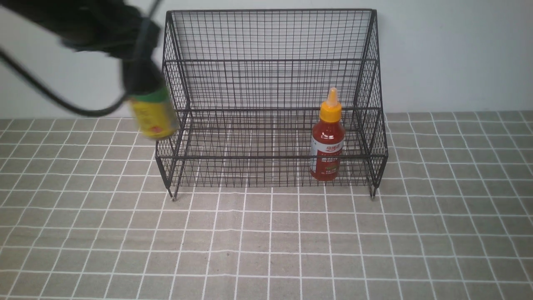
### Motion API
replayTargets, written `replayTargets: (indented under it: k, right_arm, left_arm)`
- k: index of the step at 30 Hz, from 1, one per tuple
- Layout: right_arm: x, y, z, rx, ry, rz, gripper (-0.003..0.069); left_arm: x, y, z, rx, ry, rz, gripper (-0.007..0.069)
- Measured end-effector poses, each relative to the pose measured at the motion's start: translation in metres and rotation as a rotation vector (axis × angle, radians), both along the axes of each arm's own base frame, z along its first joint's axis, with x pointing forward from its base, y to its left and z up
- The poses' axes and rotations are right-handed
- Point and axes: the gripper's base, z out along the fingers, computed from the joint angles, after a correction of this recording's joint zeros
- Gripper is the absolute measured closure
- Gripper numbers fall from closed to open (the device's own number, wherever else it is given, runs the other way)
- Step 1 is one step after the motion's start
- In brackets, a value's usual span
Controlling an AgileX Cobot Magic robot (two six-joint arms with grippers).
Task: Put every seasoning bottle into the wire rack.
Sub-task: Use the left arm to put the condiment bottle back on the shelf
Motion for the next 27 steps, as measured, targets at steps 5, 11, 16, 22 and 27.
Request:
replayTargets:
  k: [5, 11, 16, 22, 27]
  right_arm:
    - [0.000, 0.000, 0.000, 0.000, 0.000, 0.000, 0.0672]
    - [0.000, 0.000, 0.000, 0.000, 0.000, 0.000, 0.0672]
    - [0.000, 0.000, 0.000, 0.000, 0.000, 0.000, 0.0672]
    - [0.000, 0.000, 0.000, 0.001, 0.000, 0.000, 0.0672]
    - [0.000, 0.000, 0.000, 0.001, 0.000, 0.000, 0.0672]
  left_arm:
    - [0.035, -0.021, -0.034, -0.010, 0.041, -0.014, 0.0323]
    - [0.058, -0.028, -0.070, -0.003, 0.128, 0.006, 0.0323]
    - [0.066, -0.030, -0.095, 0.022, 0.217, 0.005, 0.0324]
    - [0.070, -0.031, -0.109, 0.041, 0.266, 0.005, 0.0324]
    - [0.070, -0.031, -0.109, 0.042, 0.271, 0.004, 0.0274]
